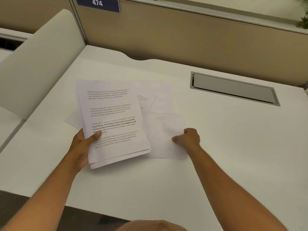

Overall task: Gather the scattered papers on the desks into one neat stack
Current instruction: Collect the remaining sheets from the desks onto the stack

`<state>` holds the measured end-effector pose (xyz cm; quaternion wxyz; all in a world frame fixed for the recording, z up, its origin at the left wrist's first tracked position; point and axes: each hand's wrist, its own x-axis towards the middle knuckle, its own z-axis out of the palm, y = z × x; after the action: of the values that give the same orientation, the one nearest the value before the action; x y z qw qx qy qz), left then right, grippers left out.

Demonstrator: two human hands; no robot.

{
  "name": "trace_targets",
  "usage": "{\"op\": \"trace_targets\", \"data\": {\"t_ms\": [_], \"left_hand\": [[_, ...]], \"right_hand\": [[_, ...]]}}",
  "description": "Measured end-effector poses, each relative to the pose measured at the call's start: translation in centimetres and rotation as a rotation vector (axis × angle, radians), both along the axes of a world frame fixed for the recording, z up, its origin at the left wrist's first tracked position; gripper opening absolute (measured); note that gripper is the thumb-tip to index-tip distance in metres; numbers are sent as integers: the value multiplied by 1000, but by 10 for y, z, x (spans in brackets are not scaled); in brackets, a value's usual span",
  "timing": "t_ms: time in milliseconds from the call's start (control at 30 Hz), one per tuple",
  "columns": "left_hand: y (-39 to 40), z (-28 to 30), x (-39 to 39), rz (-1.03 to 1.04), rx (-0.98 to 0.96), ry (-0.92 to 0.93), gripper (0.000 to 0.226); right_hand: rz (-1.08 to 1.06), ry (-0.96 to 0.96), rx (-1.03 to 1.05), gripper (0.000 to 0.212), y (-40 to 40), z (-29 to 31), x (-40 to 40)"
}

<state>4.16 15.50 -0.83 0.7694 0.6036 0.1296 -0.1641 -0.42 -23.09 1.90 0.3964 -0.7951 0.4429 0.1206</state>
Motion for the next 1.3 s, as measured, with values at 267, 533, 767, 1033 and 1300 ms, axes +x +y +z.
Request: {"op": "trace_targets", "data": {"t_ms": [267, 533, 767, 1033, 1300], "left_hand": [[-9, 7, -7, 66, -4, -11, 57], [-7, 11, -12, 123, -28, -50, 52], [19, 19, -21, 162, -40, -92, 51], [60, 29, -23, 165, 4, -92, 50], [90, 18, -4, 122, 21, -67, 51]], "right_hand": [[-90, -531, 159, 20, -63, 69, -5], [404, -1132, -699, 20, -61, 133, -6], [933, -825, -678, 31, -24, 16, -24], [1257, -663, -591, 28, 13, -41, -34], [497, -503, -368, 38, 22, -25, -14]]}}
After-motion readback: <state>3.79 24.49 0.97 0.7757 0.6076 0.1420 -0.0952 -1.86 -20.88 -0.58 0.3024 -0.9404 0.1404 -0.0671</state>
